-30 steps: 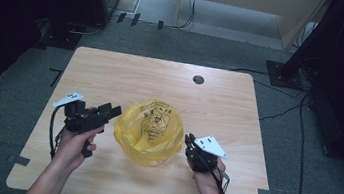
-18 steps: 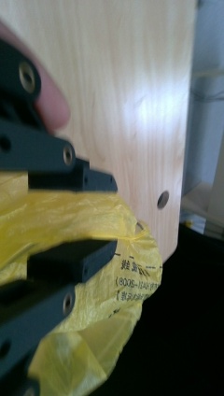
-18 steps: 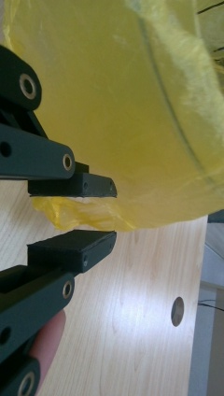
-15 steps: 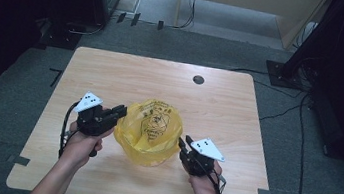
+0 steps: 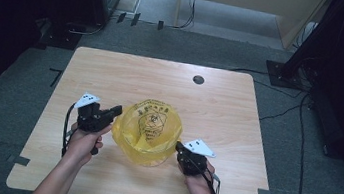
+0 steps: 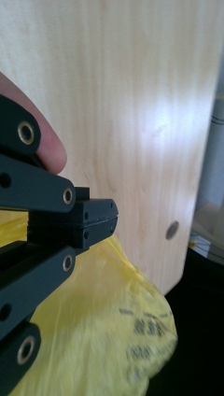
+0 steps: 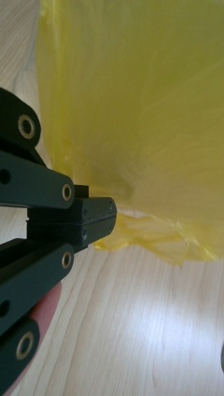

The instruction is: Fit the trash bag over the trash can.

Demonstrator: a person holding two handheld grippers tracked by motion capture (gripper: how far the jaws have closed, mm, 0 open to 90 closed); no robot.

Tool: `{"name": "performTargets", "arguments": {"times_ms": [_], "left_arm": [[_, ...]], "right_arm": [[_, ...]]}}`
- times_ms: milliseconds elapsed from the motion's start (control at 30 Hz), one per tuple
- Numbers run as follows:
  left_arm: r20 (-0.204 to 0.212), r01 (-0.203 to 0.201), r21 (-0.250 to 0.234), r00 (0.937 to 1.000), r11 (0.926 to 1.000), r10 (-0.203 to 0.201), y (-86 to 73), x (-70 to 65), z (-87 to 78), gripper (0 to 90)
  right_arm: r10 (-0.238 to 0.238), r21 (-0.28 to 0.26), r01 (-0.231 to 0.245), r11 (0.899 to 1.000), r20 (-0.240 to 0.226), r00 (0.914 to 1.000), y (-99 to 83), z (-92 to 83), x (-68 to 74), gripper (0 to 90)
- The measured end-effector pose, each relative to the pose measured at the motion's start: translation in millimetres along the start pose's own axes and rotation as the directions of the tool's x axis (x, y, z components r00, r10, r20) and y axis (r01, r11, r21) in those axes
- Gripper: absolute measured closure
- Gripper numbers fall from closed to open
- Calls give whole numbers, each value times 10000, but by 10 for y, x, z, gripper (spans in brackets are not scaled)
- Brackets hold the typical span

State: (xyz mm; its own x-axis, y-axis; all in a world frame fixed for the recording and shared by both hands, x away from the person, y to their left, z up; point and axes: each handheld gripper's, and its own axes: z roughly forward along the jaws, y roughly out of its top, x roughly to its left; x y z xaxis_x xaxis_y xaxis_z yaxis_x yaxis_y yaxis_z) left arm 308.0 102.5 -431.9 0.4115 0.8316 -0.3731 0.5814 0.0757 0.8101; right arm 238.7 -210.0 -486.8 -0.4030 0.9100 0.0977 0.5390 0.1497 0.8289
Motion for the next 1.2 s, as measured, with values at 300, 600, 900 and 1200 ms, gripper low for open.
{"name": "performTargets", "arguments": {"times_ms": [300,600,900,1200], "left_arm": [[-715,581,790,9961,9952,-525,-410,101,330,900],[-1369,-170,1301,9900,9914,349,-586,63,489,869],[-1506,1409,-72,9786,9900,-1404,-530,195,-192,576],[-2362,-344,-635,9715,9974,185,-679,-435,-294,570]], "right_arm": [[-101,646,122,9978,-329,9994,-86,198,31,900],[-66,1394,100,9902,-243,9997,-148,317,19,900],[779,-173,-781,9968,-102,9969,82,-20,-297,833],[419,-1887,-380,9813,169,9990,448,54,-35,853]]}}
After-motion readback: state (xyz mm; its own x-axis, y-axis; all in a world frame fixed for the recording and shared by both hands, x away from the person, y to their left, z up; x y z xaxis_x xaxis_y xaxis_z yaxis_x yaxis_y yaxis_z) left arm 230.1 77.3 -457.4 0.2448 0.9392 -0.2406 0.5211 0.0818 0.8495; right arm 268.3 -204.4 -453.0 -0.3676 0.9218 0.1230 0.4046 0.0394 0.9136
